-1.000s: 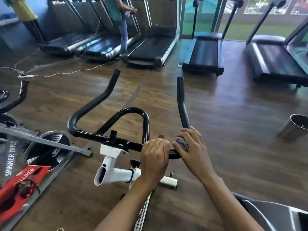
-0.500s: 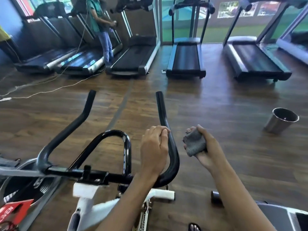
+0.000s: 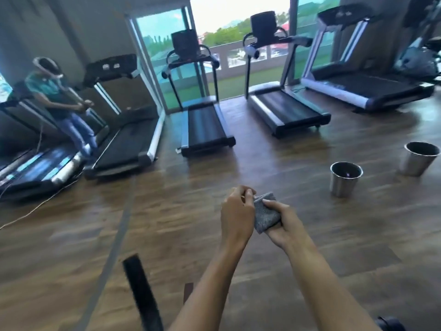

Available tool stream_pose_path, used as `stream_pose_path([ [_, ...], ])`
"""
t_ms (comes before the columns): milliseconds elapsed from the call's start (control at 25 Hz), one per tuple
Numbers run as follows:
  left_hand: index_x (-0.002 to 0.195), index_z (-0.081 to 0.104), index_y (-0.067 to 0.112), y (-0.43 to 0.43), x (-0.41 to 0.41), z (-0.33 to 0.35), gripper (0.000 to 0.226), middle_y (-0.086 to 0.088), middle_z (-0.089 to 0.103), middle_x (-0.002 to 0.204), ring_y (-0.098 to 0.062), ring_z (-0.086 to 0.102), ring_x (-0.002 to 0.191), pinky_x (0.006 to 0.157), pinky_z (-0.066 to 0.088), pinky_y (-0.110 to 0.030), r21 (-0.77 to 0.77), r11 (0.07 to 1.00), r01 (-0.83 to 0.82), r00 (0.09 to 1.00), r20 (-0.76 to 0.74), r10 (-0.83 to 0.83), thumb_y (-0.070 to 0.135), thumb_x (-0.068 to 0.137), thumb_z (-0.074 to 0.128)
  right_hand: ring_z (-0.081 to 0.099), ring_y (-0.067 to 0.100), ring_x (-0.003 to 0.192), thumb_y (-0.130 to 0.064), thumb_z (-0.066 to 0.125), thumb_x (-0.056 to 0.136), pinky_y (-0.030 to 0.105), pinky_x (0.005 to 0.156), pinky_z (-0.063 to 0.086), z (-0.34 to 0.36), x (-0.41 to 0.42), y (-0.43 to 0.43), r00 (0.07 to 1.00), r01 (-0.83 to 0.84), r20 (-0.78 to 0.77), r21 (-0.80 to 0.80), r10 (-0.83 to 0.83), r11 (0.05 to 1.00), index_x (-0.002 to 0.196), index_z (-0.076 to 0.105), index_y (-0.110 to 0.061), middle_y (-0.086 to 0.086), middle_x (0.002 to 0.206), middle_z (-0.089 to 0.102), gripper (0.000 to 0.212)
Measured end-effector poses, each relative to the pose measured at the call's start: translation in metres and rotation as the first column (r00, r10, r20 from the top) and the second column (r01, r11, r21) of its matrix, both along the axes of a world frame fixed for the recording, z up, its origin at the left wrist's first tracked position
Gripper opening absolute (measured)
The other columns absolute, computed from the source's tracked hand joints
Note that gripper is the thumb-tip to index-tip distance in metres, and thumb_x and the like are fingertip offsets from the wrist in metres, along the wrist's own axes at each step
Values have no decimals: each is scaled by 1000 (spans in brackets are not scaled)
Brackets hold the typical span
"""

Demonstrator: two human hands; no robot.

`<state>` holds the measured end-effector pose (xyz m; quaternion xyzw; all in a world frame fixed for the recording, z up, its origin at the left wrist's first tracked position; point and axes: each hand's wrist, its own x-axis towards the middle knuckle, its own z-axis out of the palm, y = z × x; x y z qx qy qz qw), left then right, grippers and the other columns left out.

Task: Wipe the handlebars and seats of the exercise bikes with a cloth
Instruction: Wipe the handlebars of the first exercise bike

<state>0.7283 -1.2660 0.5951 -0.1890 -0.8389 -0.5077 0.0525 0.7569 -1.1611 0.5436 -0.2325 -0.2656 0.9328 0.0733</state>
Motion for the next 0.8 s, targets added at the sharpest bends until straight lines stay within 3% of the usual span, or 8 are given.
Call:
stream_pose_path([
  [80,91,69,19,18,-25,-5,16,1,70,92,-15,63,84,78,50,-33,4,1000,11,1000,14,-11,15,96,55,63,27,78,-1,57,89,37,73,50,-10,-21,14,998,66,13,15,-66,998,101,62,-4,16,90,65,14],
  [200,92,70,20,25,-75,-8,16,1,69,94,-13,62,83,80,50,-33,27,998,-57,998,34,57,15,95,55,64,27,78,-2,67,74,38,74,51,-9,-63,21,997,66,19,115,-69,991,105,61,-5,16,94,66,32],
  [280,91,69,22,14,-110,-4,16,1,69,94,-11,61,82,79,50,-31,62,989,-131,990,50,128,15,94,55,65,27,82,-4,70,70,37,72,55,1,-102,16,1000,-25,17,206,22,978,111,60,-2,18,98,66,42],
  [360,90,68,21,-2,-152,4,16,1,68,93,-12,62,84,78,49,-29,86,976,-202,979,46,198,14,94,55,66,28,86,1,68,80,36,71,59,15,-152,6,993,-110,-8,298,117,948,113,59,0,18,99,66,34],
  [440,91,69,19,-26,-201,10,15,0,70,93,-15,63,87,79,49,-29,93,953,-288,958,37,286,15,93,55,66,28,90,3,62,90,39,80,57,28,-210,-17,973,-193,-53,363,227,912,113,59,0,18,101,66,23],
  [560,95,74,13,-55,-276,8,18,-3,74,95,-18,66,93,83,49,-28,100,921,-377,921,146,362,14,92,56,64,25,90,3,55,95,39,84,53,33,-284,-58,937,-261,-113,401,330,878,112,61,0,17,100,66,19],
  [680,93,74,10,-82,-346,-6,25,-7,75,93,-24,68,94,85,53,-33,223,840,-495,859,270,434,25,85,56,67,21,84,1,52,96,30,71,56,15,-354,-102,877,-401,-115,355,466,844,110,66,-4,13,95,70,21],
  [800,94,73,8,-112,-390,-24,26,-12,74,97,-29,67,98,85,51,-35,223,777,-589,797,320,512,23,87,53,69,17,80,1,48,97,25,63,56,5,-402,-140,818,-511,-105,320,566,798,112,66,-8,9,93,71,25],
])
